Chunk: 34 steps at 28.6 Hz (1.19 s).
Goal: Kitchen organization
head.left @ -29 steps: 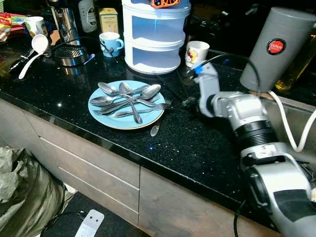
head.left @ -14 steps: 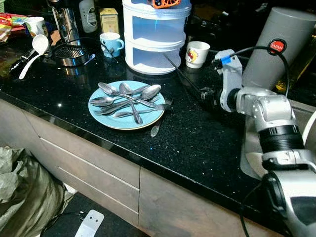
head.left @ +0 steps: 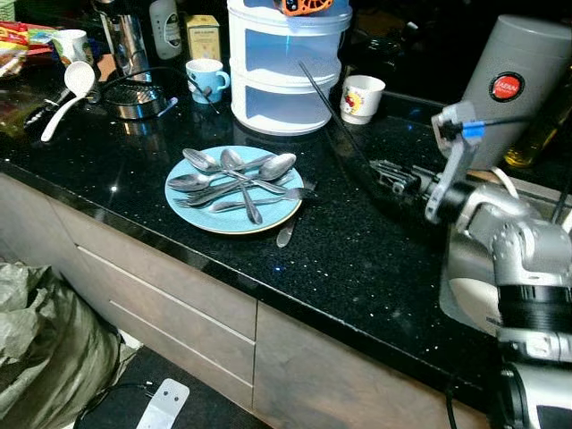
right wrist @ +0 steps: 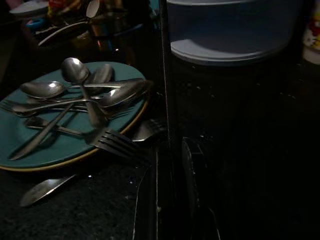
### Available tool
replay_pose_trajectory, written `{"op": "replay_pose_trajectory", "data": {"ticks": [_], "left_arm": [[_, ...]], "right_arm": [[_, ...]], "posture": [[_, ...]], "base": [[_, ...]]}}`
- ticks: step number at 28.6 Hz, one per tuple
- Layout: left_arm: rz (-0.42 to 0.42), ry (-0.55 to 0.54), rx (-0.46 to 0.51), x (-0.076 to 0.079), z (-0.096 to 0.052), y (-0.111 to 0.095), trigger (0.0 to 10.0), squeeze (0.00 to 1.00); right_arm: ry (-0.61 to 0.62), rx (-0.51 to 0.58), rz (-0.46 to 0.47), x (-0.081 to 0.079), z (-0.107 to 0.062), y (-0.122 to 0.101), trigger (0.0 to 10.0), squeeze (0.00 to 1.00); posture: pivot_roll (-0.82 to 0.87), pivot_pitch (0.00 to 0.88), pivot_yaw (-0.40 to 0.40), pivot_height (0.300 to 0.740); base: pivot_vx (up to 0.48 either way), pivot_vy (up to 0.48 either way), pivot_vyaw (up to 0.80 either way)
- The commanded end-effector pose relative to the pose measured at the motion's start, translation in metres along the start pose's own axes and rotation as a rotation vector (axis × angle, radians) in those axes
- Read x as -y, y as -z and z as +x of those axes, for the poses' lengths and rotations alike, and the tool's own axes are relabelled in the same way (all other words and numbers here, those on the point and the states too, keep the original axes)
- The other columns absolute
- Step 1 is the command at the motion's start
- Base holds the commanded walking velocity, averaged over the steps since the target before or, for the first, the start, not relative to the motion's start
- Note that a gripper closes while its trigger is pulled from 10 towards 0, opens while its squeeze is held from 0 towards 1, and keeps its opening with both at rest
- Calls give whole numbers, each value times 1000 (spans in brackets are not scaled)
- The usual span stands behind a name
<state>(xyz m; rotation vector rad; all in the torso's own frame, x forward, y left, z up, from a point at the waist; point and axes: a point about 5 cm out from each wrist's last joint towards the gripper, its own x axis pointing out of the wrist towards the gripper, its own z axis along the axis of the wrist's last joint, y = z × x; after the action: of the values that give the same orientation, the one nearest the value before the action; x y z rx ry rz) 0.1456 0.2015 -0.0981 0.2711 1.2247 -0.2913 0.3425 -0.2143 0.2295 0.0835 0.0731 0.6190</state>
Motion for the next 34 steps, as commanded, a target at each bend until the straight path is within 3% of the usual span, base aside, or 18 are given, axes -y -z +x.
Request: {"op": "replay_pose_trajectory", "data": {"ticks": [1, 11, 17, 18, 25, 26, 28, 29, 31, 32, 33, 34], "left_arm": [[-3, 43, -26, 10, 2, 6, 10000, 0], [-5, 40, -21, 9, 2, 4, 10000, 0], [-1, 53, -23, 9, 1, 4, 10000, 0], [0, 56, -23, 9, 1, 4, 10000, 0], [0, 62, -23, 10, 2, 4, 10000, 0], [-2, 63, -23, 10, 2, 4, 10000, 0], [-3, 64, -23, 10, 2, 4, 10000, 0], [-3, 66, -23, 11, 2, 3, 10000, 0], [-3, 66, -23, 11, 2, 3, 10000, 0], [-3, 68, -23, 11, 2, 3, 10000, 0], [-3, 68, -23, 11, 2, 3, 10000, 0], [-2, 72, -24, 11, 2, 3, 10000, 0]], "right_arm": [[31, 57, 29, 7, -11, -2, 0, 0], [114, 41, 35, 16, -18, 2, 0, 0], [233, -51, -40, 31, -26, 8, 0, 0], [291, -98, -97, 37, -30, 6, 0, 0], [388, -281, -253, 47, -36, 7, 0, 0], [415, -330, -323, 49, -36, 7, 0, 0], [424, -327, -326, 50, -35, 6, 0, 0], [445, -303, -324, 52, -34, 2, 784, 0], [445, -303, -324, 52, -34, 2, 784, 0], [451, -282, -328, 52, -33, -1, 2039, 0], [451, -282, -328, 52, -33, -1, 2039, 0], [460, -257, -319, 53, -32, -5, 10000, 0]], "posture": [[-28, 0, -35, 740], [-35, 0, -25, 740], [-37, 0, -20, 740], [-44, 0, -18, 740], [-47, 0, -19, 740], [-45, 0, -20, 740], [-45, 0, -21, 740], [-44, 0, -21, 740], [-44, 0, -21, 740], [-44, 0, -21, 740], [-44, 0, -21, 740], [-47, 0, -21, 740]], "base": [[0, 0, -700], [0, 0, -700], [0, 0, -704], [0, 0, -681], [0, 0, -671], [0, 0, 0], [0, 0, 0], [0, 0, 0], [0, 0, 0], [0, 0, 0], [0, 0, 0], [0, 0, 0]]}}
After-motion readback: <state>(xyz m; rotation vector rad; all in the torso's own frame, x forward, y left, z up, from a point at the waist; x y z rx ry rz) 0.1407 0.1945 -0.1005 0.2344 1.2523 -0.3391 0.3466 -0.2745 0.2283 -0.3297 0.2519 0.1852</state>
